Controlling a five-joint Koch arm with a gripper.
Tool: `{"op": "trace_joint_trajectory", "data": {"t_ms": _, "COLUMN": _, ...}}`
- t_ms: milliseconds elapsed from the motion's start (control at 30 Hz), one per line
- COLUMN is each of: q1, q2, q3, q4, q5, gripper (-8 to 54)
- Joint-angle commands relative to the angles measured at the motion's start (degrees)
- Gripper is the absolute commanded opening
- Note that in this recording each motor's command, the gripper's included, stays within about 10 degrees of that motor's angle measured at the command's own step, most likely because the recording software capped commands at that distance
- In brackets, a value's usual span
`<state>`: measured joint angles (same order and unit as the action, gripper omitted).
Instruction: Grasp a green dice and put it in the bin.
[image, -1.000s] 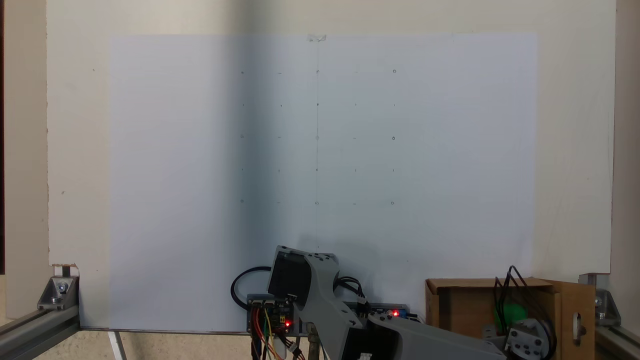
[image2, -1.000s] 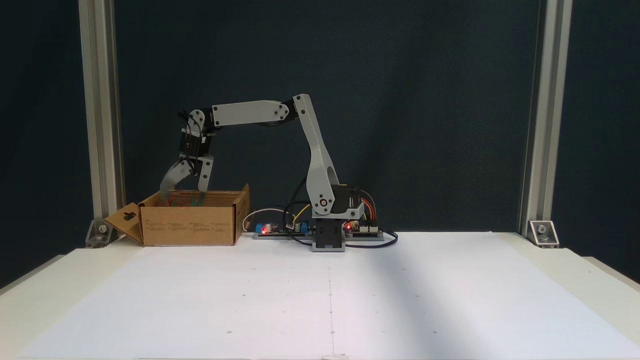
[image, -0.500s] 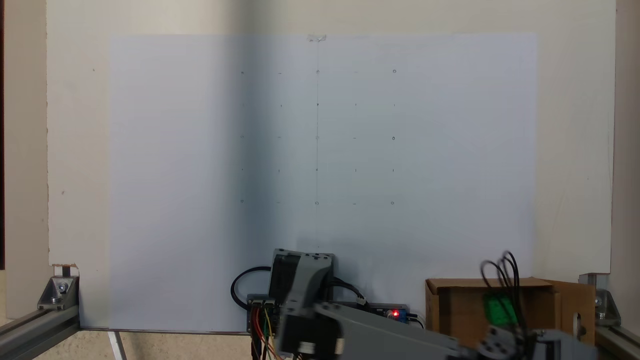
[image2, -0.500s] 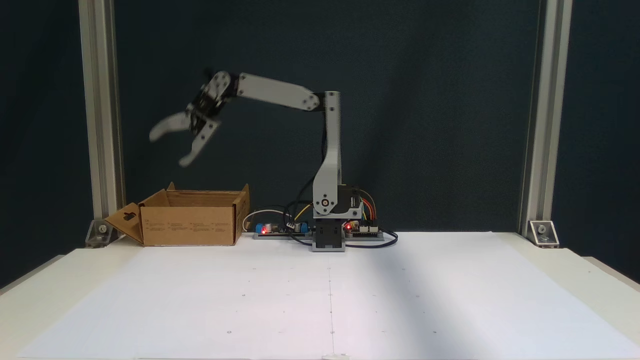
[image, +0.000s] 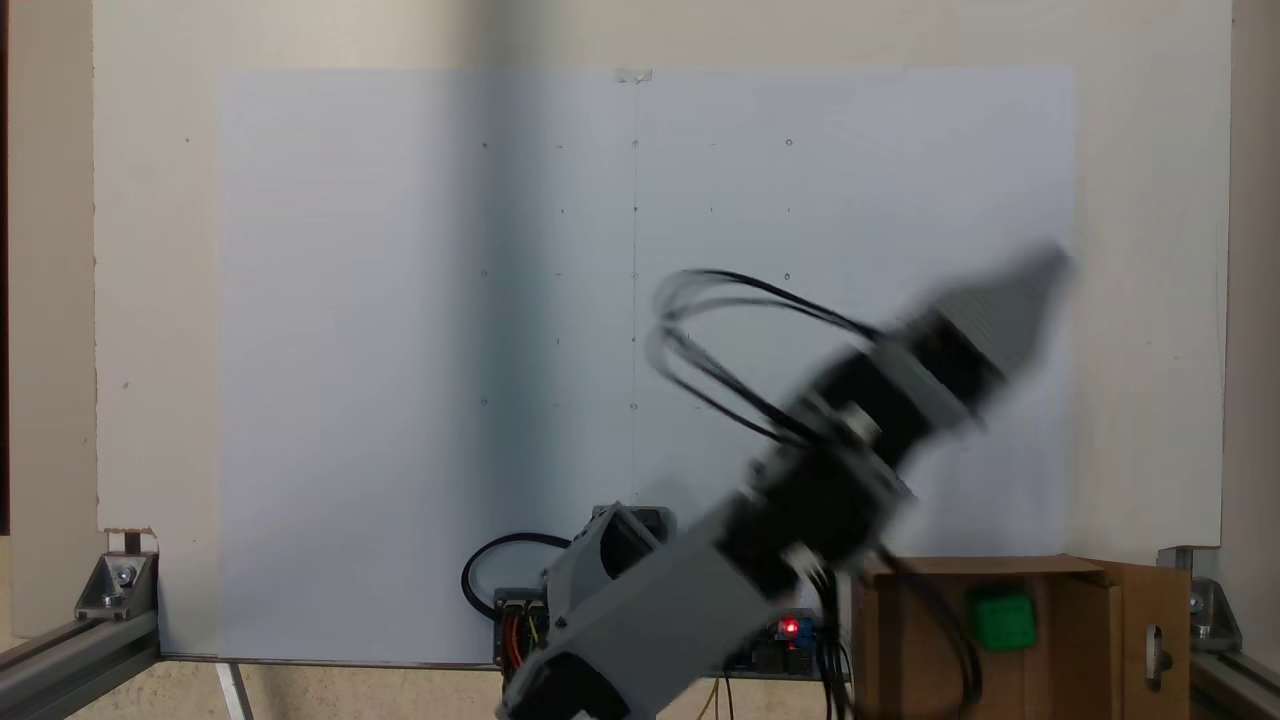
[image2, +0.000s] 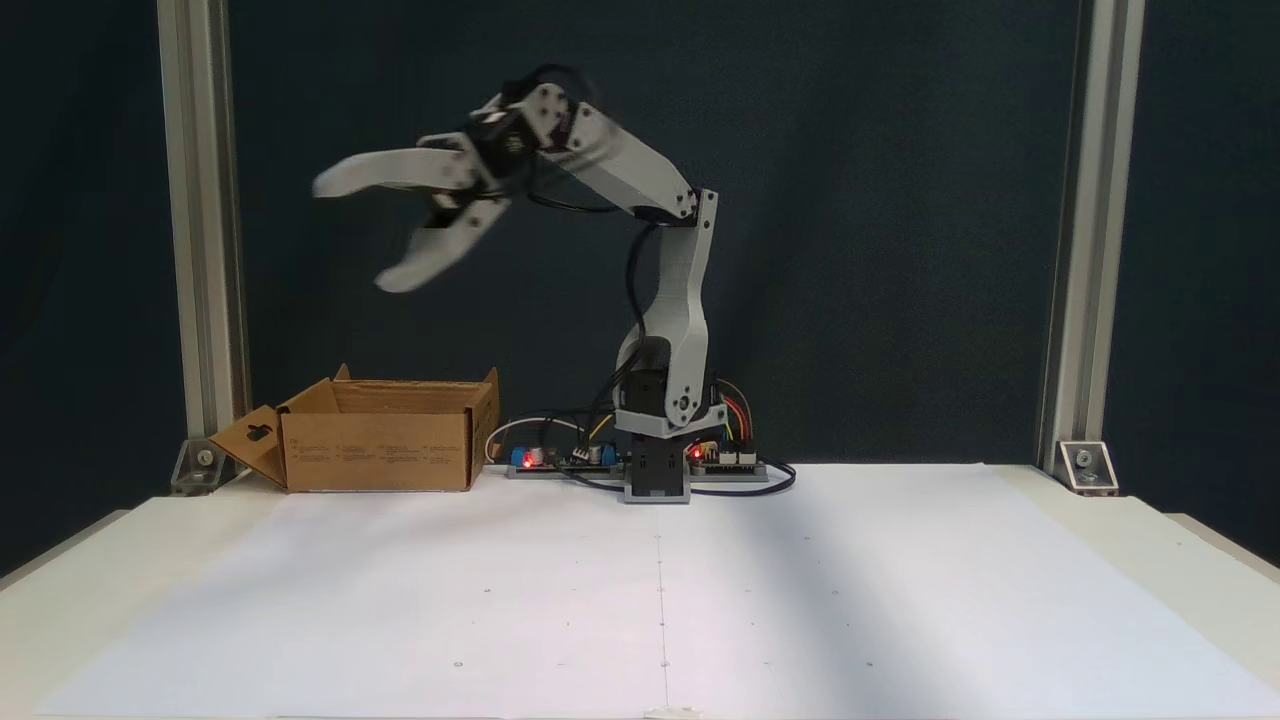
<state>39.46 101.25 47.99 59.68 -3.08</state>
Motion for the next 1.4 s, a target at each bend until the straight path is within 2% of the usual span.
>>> {"op": "trace_joint_trajectory", "data": {"t_ms": 0, "q1": -8.7, "q2": 2.2, "q3": -1.6, "q4": -2.5, "q5": 3.0, "gripper": 42.7}}
{"op": "trace_joint_trajectory", "data": {"t_ms": 233, "q1": -32.7, "q2": 2.2, "q3": -1.6, "q4": -2.5, "q5": 3.0, "gripper": 44.1}}
{"op": "trace_joint_trajectory", "data": {"t_ms": 733, "q1": -44.1, "q2": 2.6, "q3": 0.4, "q4": -4.6, "q5": 3.0, "gripper": 44.3}}
{"op": "trace_joint_trajectory", "data": {"t_ms": 1000, "q1": -42.6, "q2": 6.0, "q3": 16.9, "q4": -20.2, "q5": 2.9, "gripper": 44.2}}
{"op": "trace_joint_trajectory", "data": {"t_ms": 1367, "q1": -41.8, "q2": 17.0, "q3": 54.9, "q4": -41.7, "q5": 2.9, "gripper": 44.2}}
